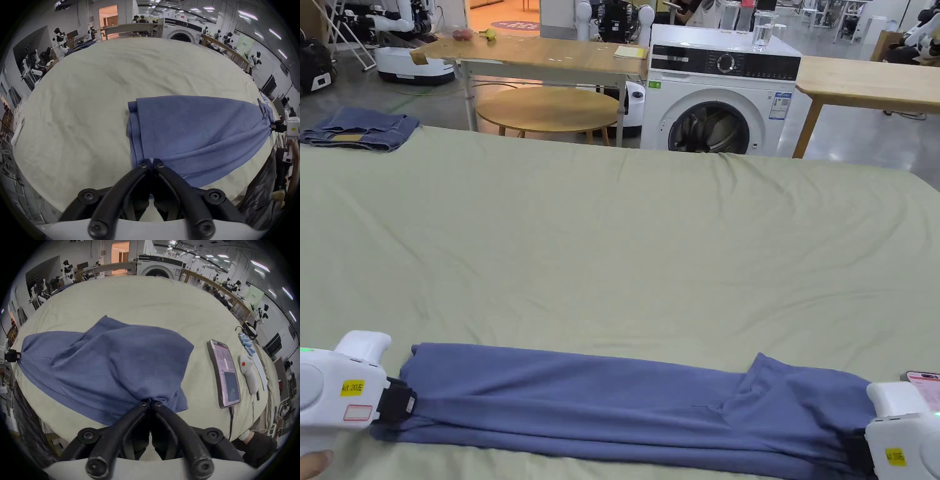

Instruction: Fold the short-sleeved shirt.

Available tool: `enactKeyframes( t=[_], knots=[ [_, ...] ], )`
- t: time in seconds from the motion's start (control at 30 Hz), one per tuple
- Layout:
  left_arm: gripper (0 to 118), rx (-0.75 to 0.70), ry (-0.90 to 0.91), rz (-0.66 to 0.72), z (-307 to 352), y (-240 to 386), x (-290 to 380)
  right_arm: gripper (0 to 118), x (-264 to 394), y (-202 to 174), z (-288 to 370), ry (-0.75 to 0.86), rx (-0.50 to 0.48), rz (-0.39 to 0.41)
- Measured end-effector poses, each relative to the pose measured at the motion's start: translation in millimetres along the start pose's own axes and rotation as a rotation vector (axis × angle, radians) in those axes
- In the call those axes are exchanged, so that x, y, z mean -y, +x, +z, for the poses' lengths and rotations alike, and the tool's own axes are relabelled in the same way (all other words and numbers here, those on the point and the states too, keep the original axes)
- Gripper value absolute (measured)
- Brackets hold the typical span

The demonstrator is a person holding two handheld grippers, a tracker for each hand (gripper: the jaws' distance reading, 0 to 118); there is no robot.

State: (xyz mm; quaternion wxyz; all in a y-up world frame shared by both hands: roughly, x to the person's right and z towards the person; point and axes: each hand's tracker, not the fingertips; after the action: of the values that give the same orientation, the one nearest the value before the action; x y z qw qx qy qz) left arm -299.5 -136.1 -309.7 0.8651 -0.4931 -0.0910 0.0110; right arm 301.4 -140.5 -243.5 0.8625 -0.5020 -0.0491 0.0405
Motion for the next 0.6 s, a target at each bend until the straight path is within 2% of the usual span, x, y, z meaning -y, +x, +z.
enactKeyframes(
  t=[0.03, 0.07, 0.1, 0.13, 0.3, 0.43, 0.53, 0.6],
  knots=[
    [7, 0.008, 0.03, 0.015, 5, 1, -2, 9, -2, 0, 7, 0.017, 0.008, -0.01],
    [20, 0.004, 0.067, 0.023, 10, 3, -4, 34, -3, -3, 15, 0.039, 0.017, -0.015],
    [29, 0.0, 0.101, 0.023, 16, 7, -8, 52, -7, -5, 23, 0.069, 0.046, -0.009],
    [37, 0.0, 0.138, 0.022, 22, 10, -11, 58, -12, -7, 29, 0.096, 0.066, -0.008],
    [39, -0.006, 0.303, -0.008, 35, 34, -28, 57, -35, -19, 53, 0.234, 0.122, -0.052],
    [39, -0.055, 0.482, -0.062, 42, 62, -34, 57, -45, -41, 61, 0.485, 0.071, -0.134],
    [39, -0.114, 0.634, -0.112, 46, 86, -34, 56, -50, -71, 63, 0.663, 0.079, -0.147],
    [39, -0.137, 0.703, -0.113, 49, 98, -34, 40, -54, -87, 63, 0.72, 0.046, -0.16]
  ],
)
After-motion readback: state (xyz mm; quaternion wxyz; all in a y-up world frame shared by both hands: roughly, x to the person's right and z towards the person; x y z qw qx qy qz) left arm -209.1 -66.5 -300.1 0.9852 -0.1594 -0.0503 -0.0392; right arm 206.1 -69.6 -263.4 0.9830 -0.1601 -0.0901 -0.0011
